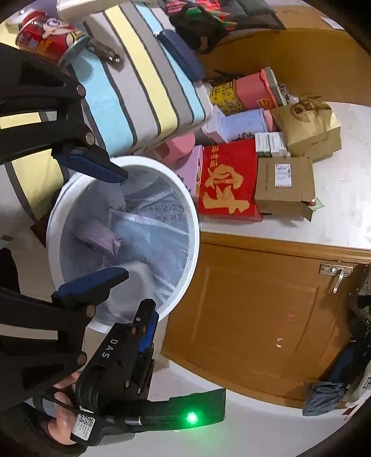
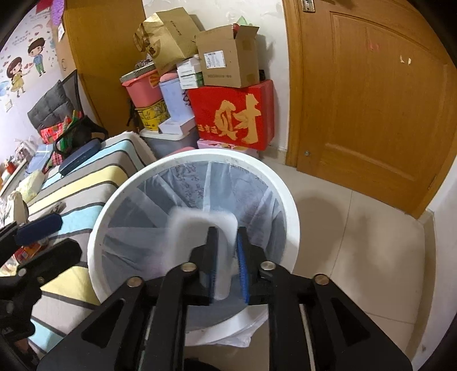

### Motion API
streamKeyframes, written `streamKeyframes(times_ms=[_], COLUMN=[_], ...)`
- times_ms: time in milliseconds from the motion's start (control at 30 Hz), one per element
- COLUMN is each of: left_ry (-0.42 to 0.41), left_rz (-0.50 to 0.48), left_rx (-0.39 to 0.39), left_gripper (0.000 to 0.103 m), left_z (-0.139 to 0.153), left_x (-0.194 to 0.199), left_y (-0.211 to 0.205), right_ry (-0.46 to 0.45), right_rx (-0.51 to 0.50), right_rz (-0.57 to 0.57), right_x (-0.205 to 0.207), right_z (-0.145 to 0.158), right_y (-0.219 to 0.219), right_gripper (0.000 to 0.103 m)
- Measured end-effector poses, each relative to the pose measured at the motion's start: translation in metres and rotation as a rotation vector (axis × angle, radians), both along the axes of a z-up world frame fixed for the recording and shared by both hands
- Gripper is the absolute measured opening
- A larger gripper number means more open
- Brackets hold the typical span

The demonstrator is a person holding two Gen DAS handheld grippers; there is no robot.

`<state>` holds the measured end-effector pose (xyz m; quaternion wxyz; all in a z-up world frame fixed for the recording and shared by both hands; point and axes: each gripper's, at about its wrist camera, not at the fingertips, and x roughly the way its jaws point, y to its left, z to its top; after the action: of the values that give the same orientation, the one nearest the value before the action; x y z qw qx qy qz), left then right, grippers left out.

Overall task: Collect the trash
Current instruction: 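Carry both items over the wastebasket and open both grippers to drop them, then move both grippers back over the table toward the red cans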

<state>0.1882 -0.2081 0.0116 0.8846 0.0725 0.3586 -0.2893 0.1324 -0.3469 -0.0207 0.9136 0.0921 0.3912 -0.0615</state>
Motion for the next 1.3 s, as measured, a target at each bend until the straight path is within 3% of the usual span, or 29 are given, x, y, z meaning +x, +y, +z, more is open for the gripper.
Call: streamKeyframes(times_ms=[67, 567, 1067, 1133, 1300], left_ry=[-0.001, -0.059, -0.119, -0.12, -0.125], left_rz=[-0.003, 0.1, 0.294, 0.324, 0.405], left_rx=[-0.011, -0.009, -0.014, -0.019, -0.025], left_gripper=[0.065, 0.065, 0.065, 0.065, 0.065], left_z=[0.003, 0.023, 0.034, 0.034, 0.033], left_x=[-0.002, -0.036, -0.082, -0.085, -0.091], left_y=[0.004, 0.049, 0.147, 0.162, 0.204], right_ry=[-0.009, -0.084, -0.158, -0.156, -0.153], right_rx=[0.007, 0.008, 0.035, 0.04, 0.048], right_rz=[0.0, 0.015, 0.145, 0.164, 0.219], right_x=[-0.001, -0.02, -0.031, -0.031, -0.027], right_z=[0.001, 0.017, 0.028, 0.027, 0.026], right_y=[0.0, 0.024, 0.089, 0.099, 0.124], right_gripper=[0.033, 0.034, 0.036, 0.043, 0.046])
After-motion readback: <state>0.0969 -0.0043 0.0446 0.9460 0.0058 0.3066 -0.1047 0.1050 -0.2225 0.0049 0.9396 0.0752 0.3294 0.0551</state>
